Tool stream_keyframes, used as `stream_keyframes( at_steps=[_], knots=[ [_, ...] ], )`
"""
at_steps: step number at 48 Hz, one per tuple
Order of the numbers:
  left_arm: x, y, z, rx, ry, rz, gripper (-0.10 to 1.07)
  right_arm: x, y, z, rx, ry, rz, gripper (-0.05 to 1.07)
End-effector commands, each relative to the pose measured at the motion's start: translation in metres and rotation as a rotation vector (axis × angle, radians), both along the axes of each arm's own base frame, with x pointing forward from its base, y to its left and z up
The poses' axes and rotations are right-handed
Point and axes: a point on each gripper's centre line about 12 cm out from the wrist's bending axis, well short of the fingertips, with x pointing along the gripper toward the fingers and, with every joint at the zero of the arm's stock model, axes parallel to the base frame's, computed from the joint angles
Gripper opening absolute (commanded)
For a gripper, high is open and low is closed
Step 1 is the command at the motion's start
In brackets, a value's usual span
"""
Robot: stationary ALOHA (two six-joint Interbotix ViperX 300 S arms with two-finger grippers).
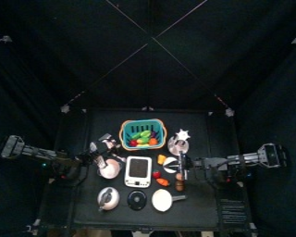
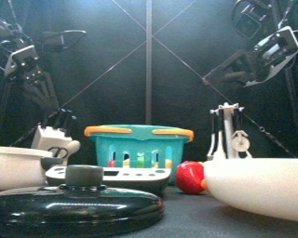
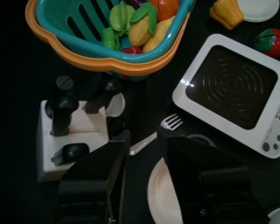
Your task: Grab strawberry
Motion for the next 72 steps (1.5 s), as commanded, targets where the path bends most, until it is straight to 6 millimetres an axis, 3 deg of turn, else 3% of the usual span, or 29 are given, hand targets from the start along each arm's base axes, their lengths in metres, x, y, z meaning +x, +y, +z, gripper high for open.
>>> stream_keyframes(
  at_steps=[1, 20, 39, 50, 55, 64, 72],
  knots=[
    [0.002, -0.001, 0.009, -0.010, -0.038, -0.005, 0.73, 0.004, -0.001, 0.011, -0.004, -0.035, -0.002, 0.02],
    [0.024, -0.037, 0.015, -0.173, -0.276, -0.302, 0.73, 0.008, 0.010, 0.016, 0.054, -0.037, 0.016, 0.02],
    [0.025, -0.039, 0.002, -0.220, -0.338, -0.391, 0.73, 0.003, 0.032, -0.002, 0.349, 0.173, -0.040, 0.02],
    [0.024, -0.035, 0.001, -0.222, -0.355, -0.387, 0.73, 0.015, 0.039, 0.005, 0.408, 0.197, -0.048, 0.04],
    [0.023, -0.037, 0.000, -0.220, -0.358, -0.411, 0.73, 0.025, 0.038, -0.001, 0.431, 0.222, -0.072, 0.14],
    [0.018, -0.040, -0.010, -0.241, -0.350, -0.433, 0.73, 0.049, 0.036, -0.023, 0.490, 0.301, -0.144, 0.53],
    [0.014, -0.046, -0.017, -0.266, -0.361, -0.474, 0.73, 0.070, 0.037, -0.035, 0.522, 0.336, -0.177, 0.76]
  ],
)
